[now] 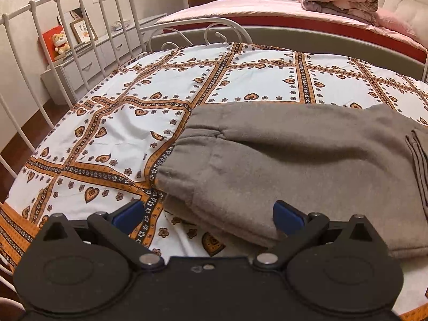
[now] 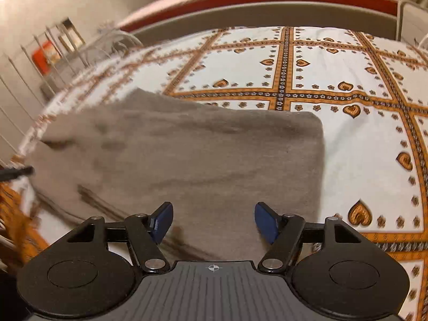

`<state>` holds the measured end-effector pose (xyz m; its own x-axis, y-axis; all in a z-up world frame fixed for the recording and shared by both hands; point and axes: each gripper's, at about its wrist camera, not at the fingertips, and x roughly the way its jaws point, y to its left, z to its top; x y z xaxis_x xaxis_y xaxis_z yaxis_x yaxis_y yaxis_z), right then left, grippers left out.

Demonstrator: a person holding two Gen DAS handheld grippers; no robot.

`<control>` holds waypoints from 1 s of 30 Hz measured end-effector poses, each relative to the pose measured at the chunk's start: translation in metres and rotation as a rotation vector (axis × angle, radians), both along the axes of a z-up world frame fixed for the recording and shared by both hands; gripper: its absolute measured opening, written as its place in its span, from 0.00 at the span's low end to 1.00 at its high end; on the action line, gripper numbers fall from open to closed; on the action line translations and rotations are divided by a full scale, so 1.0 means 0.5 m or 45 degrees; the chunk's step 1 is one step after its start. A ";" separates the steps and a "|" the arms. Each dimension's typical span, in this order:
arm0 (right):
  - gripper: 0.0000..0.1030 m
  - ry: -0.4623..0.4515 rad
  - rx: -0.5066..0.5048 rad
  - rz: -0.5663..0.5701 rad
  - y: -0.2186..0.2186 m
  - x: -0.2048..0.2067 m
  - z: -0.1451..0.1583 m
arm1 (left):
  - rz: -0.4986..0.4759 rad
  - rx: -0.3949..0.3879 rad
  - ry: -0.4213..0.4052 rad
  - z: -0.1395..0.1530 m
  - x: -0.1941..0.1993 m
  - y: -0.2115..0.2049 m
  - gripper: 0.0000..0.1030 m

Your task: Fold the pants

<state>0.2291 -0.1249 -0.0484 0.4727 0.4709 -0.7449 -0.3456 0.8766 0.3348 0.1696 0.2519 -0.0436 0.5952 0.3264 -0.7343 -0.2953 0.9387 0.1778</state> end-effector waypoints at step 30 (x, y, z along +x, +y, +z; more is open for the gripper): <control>0.67 0.029 0.106 -0.057 -0.037 -0.008 -0.012 | 0.265 -1.004 -0.174 -0.071 -0.021 0.152 0.57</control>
